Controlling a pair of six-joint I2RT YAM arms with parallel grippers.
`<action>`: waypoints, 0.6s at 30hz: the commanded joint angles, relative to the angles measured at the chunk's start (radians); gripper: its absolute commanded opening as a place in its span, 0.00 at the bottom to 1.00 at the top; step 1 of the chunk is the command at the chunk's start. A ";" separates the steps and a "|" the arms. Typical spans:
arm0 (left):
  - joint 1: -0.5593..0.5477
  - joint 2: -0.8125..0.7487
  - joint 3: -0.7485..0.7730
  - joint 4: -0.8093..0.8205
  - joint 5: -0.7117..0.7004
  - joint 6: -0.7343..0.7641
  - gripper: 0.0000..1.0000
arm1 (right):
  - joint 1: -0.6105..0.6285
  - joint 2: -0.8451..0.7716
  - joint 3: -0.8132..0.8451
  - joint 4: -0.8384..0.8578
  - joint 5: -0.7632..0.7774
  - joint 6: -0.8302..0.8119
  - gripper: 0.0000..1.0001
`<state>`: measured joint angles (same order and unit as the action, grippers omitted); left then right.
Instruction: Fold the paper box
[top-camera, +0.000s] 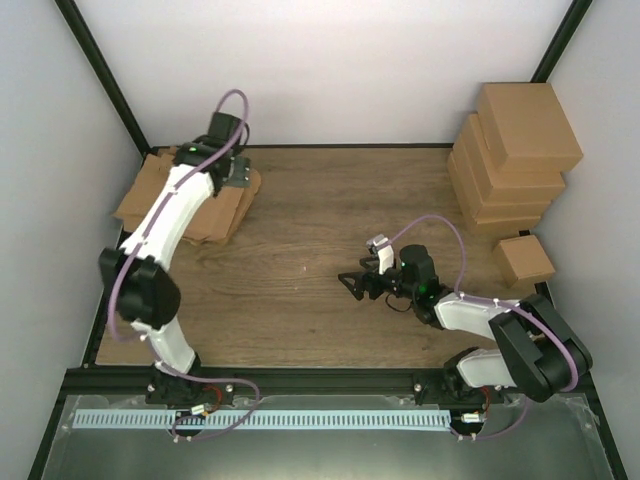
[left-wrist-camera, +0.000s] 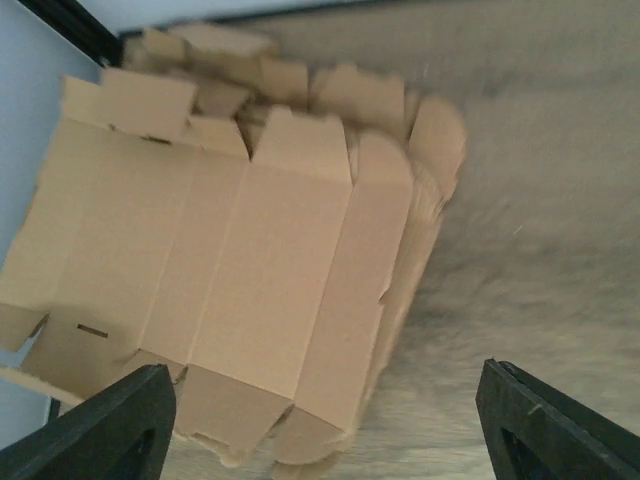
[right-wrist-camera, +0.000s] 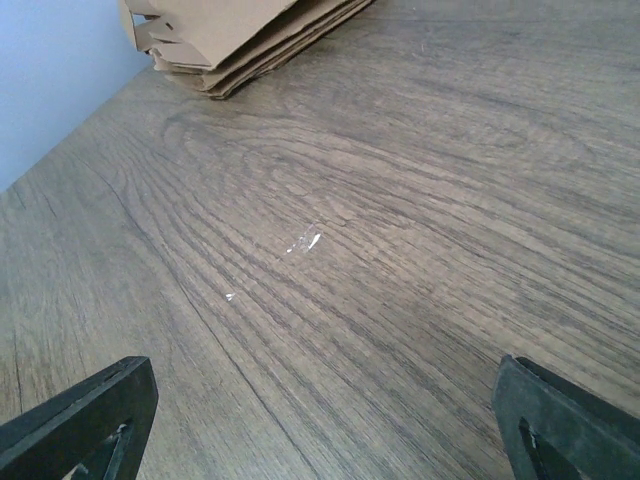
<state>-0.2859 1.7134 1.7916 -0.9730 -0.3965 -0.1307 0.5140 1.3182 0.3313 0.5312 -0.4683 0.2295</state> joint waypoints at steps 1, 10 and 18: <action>0.004 0.125 -0.040 0.051 -0.064 0.021 0.87 | 0.006 -0.030 0.006 0.017 0.015 0.000 0.95; 0.002 0.381 0.045 0.060 -0.165 0.040 0.85 | 0.006 -0.034 0.005 0.023 0.010 0.003 0.95; 0.002 0.494 0.075 0.088 -0.200 0.054 0.77 | 0.005 -0.033 0.002 0.029 0.005 0.003 0.95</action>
<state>-0.2855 2.1731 1.8286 -0.9131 -0.5453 -0.0944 0.5140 1.3018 0.3313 0.5320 -0.4671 0.2298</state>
